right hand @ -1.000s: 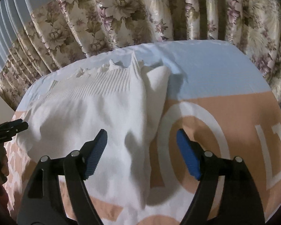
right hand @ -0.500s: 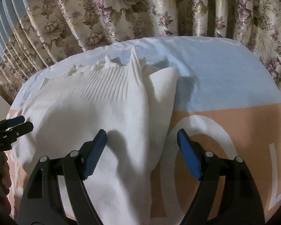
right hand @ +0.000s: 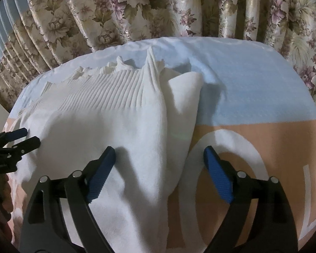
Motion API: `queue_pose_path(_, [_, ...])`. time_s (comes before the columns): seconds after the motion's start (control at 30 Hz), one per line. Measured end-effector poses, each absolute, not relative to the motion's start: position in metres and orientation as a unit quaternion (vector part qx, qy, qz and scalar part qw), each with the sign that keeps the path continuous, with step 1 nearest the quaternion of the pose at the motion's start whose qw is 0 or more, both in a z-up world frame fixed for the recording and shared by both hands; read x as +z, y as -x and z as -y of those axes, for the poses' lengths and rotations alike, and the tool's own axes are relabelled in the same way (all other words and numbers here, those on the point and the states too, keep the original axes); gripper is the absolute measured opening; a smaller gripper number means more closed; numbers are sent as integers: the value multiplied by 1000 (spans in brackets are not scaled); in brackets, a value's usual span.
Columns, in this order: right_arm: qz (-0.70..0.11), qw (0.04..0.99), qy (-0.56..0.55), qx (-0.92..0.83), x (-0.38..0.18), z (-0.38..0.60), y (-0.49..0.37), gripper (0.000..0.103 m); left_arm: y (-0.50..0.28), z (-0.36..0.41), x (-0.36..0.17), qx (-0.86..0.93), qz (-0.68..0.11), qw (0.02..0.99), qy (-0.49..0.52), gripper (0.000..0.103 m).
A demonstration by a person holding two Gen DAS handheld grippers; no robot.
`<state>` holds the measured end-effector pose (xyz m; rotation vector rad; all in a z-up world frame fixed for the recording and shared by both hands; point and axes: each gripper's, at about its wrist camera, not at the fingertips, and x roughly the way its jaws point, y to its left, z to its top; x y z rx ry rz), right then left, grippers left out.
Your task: Fold small clothes
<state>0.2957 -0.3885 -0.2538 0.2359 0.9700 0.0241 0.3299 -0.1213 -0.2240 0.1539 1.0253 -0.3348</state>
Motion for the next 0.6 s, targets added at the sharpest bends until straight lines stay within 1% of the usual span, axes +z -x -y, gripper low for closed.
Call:
queue_pose_path(0.4, [-497, 855, -148, 17, -253, 389, -243, 85, -329, 119, -225, -160, -488, 855, -76, 98])
queue_pose_path(0.43, [-498, 853, -157, 18, -253, 389, -238, 84, -329, 119, -226, -160, -488, 855, -76, 98])
queue_pose_path(0.5, [-498, 850, -171, 25, -252, 387, -231, 77, -328, 119, -227, -160, -488, 855, -77, 98])
queue_pose_path(0.53, [-497, 850, -172, 28, -251, 386, -230, 70, -328, 119, -226, -160, -488, 855, -77, 98])
queue_pose_path(0.6, [-495, 850, -176, 33, -250, 383, -233, 69, -328, 118, -228, -159, -487, 855, -78, 98])
